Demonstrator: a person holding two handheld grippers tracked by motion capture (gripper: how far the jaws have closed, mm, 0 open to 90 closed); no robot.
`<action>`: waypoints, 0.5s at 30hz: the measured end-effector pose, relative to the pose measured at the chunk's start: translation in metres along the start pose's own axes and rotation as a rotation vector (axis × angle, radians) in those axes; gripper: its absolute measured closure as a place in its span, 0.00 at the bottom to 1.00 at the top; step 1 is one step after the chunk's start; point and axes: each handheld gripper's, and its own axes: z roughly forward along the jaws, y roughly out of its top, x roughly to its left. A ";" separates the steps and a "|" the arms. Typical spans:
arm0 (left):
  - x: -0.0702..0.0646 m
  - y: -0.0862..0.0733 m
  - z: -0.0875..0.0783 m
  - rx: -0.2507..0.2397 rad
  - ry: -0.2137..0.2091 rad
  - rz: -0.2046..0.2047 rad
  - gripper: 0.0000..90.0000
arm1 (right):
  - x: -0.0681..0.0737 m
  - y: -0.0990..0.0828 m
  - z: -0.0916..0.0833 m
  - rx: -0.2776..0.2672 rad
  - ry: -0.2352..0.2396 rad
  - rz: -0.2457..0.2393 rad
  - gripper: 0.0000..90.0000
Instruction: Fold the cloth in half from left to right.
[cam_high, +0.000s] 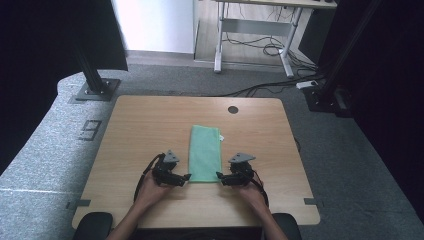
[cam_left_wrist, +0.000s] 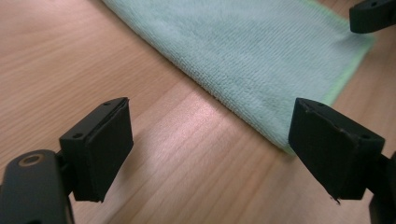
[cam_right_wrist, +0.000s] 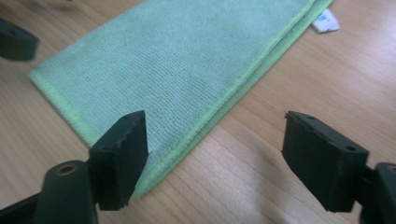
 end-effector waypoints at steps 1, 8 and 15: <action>0.001 -0.001 -0.005 -0.003 0.002 -0.002 0.14 | -0.001 -0.001 -0.003 0.002 -0.001 -0.001 0.19; 0.008 -0.023 -0.024 0.030 0.050 0.001 0.11 | -0.014 -0.014 -0.016 0.050 -0.011 0.001 0.15; 0.015 -0.034 -0.016 0.077 0.092 0.007 0.03 | -0.023 -0.024 -0.015 0.082 -0.016 0.028 0.07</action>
